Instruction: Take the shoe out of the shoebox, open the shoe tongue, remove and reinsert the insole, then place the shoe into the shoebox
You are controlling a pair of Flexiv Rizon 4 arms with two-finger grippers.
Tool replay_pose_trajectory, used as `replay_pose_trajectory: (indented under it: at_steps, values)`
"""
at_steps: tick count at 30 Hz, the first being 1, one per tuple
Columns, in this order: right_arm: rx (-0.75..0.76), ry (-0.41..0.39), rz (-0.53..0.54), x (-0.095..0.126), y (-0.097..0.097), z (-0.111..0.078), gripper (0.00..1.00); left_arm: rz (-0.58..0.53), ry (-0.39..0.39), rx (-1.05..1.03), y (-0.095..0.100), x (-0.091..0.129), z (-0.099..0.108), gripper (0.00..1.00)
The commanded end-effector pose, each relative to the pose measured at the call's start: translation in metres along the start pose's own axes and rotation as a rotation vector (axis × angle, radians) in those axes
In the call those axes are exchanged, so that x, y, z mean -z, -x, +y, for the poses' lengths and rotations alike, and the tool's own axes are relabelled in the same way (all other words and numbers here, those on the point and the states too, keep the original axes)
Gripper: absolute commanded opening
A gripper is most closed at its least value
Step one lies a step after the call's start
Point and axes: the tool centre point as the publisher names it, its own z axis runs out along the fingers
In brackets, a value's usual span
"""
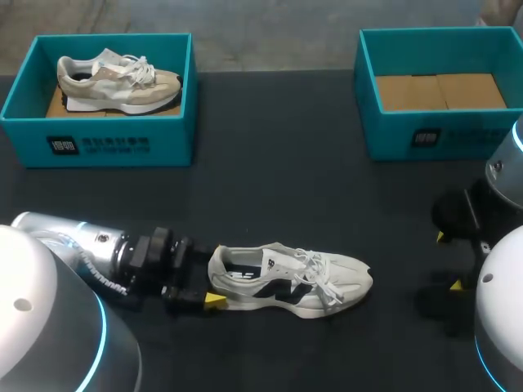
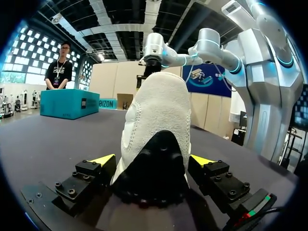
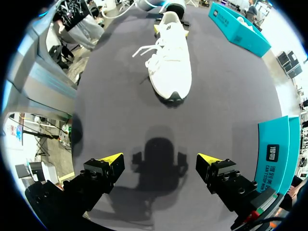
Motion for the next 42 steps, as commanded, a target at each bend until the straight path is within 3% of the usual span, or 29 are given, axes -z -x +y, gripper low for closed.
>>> replay_pose_trajectory:
  at_steps: [1,16,42]
  values:
    - [-0.001,-0.001,-0.002,0.000,-0.002,0.000,1.00,0.003,-0.001,0.002,0.001,-0.007,0.002,1.00]
    - [-0.001,-0.001,-0.002,0.000,-0.002,0.000,1.00,-0.063,-0.021,-0.019,0.001,-0.012,-0.002,1.00]
    - [-0.001,-0.001,-0.002,0.000,-0.002,0.000,1.00,-0.051,-0.022,-0.001,0.005,-0.026,0.001,1.00]
